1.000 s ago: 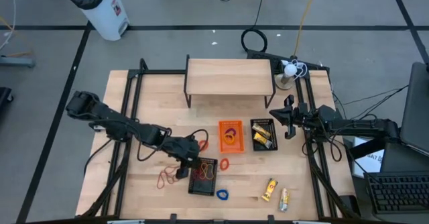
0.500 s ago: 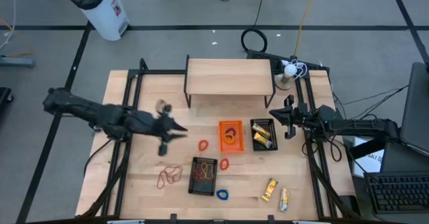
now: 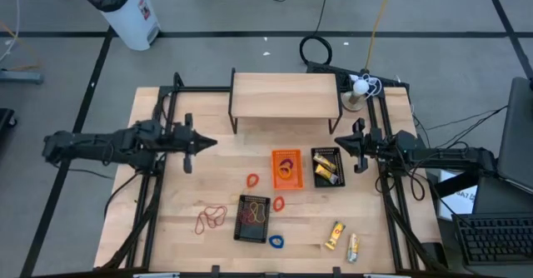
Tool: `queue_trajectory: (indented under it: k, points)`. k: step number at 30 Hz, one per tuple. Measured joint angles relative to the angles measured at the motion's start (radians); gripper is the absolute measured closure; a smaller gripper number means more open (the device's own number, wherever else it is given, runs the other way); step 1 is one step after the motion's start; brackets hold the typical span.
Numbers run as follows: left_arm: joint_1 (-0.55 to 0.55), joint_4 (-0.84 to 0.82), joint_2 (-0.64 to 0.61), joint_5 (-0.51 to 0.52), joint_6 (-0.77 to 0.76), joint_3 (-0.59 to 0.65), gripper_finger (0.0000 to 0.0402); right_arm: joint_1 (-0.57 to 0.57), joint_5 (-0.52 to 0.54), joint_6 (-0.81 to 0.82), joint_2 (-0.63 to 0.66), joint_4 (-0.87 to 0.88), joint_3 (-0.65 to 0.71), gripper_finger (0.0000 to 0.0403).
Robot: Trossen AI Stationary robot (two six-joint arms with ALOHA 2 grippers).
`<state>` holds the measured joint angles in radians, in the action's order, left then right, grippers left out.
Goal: Pick & Place Office Desk Supplies
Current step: Put the orange spring keychain into the orange bin
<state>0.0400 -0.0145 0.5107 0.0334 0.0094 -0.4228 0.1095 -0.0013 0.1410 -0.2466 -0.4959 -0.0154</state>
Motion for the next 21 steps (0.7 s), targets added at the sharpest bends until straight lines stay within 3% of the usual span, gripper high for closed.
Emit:
queue_trajectory:
  k: [7,21]
  points:
    - [0.009,0.042,-0.191,-0.007,-0.051,0.147,0.04,0.0,-0.003,-0.006,0.0,0.0,0.0,0.0403]
    - [-0.012,0.013,-0.373,0.041,-0.092,0.259,0.04,0.0,-0.001,0.001,0.0,0.0,0.0,0.0403]
